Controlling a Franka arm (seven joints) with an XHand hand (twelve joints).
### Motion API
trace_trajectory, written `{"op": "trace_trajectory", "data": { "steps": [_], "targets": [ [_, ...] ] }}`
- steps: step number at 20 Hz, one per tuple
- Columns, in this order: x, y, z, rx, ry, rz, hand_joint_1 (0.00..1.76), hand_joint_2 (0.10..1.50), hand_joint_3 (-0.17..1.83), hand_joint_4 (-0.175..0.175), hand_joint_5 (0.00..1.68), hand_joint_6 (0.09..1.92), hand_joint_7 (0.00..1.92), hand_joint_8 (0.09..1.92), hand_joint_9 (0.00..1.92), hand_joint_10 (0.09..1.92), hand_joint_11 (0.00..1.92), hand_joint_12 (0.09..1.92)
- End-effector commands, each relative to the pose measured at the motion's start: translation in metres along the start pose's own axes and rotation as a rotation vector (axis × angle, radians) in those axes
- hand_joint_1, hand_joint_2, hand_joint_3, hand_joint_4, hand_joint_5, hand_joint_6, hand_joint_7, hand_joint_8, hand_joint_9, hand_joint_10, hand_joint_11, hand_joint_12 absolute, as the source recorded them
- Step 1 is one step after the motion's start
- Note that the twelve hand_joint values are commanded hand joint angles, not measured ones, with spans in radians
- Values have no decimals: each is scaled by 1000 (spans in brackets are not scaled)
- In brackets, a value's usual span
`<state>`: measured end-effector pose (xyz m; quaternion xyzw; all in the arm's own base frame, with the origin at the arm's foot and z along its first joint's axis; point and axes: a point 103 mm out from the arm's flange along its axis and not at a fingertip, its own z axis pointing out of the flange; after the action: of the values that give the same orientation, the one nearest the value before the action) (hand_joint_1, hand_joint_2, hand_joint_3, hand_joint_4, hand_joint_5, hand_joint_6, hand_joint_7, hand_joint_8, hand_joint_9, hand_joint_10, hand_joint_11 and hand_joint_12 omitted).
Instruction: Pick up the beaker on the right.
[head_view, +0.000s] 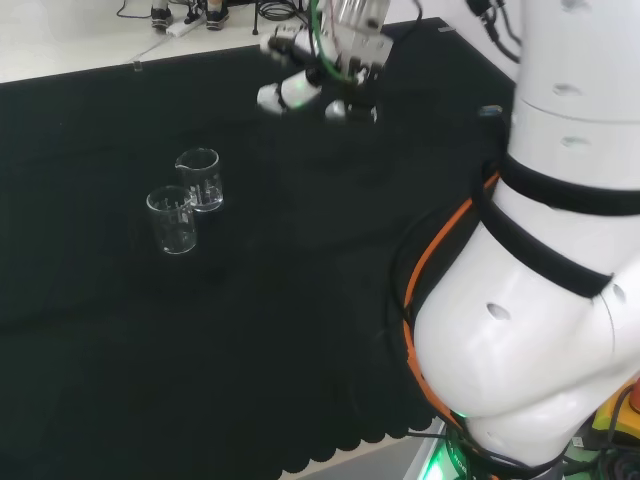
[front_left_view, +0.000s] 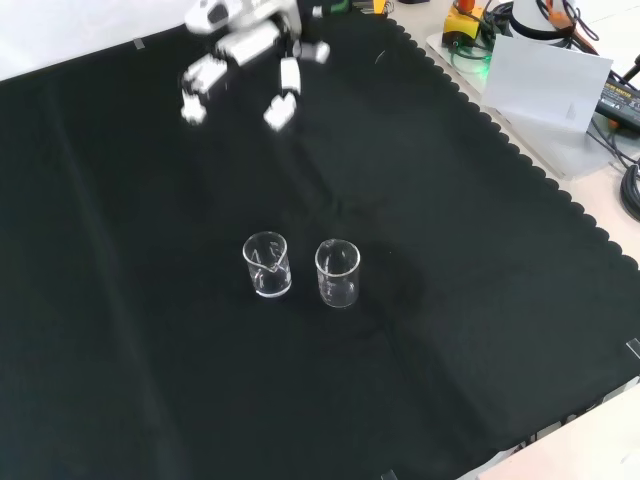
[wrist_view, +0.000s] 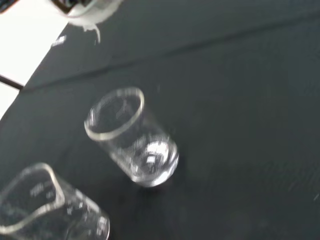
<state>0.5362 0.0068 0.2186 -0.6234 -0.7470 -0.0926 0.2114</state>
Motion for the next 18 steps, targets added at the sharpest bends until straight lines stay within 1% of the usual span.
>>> {"op": "trace_trajectory", "data": {
  "steps": [1,3,4,9,12,18],
  "targets": [
    [-2,41,81,63,196,-120,820,598,692,-9,239,87,166,496,262,597,0,1096],
    [10,50,98,79,193,-129,824,593,695,-10,240,87,168,497,266,598,0,1099],
    [11,51,102,83,203,-137,825,591,697,-10,240,87,171,498,268,599,0,1101],
    [-6,42,106,103,242,-162,833,584,704,-10,244,87,180,501,274,599,0,1109],
    [-8,41,112,118,242,-161,836,581,706,-10,245,87,181,502,276,599,0,1110],
    [-5,44,127,136,250,-166,845,575,710,-9,247,87,186,503,280,599,0,1113]
  ]
}}
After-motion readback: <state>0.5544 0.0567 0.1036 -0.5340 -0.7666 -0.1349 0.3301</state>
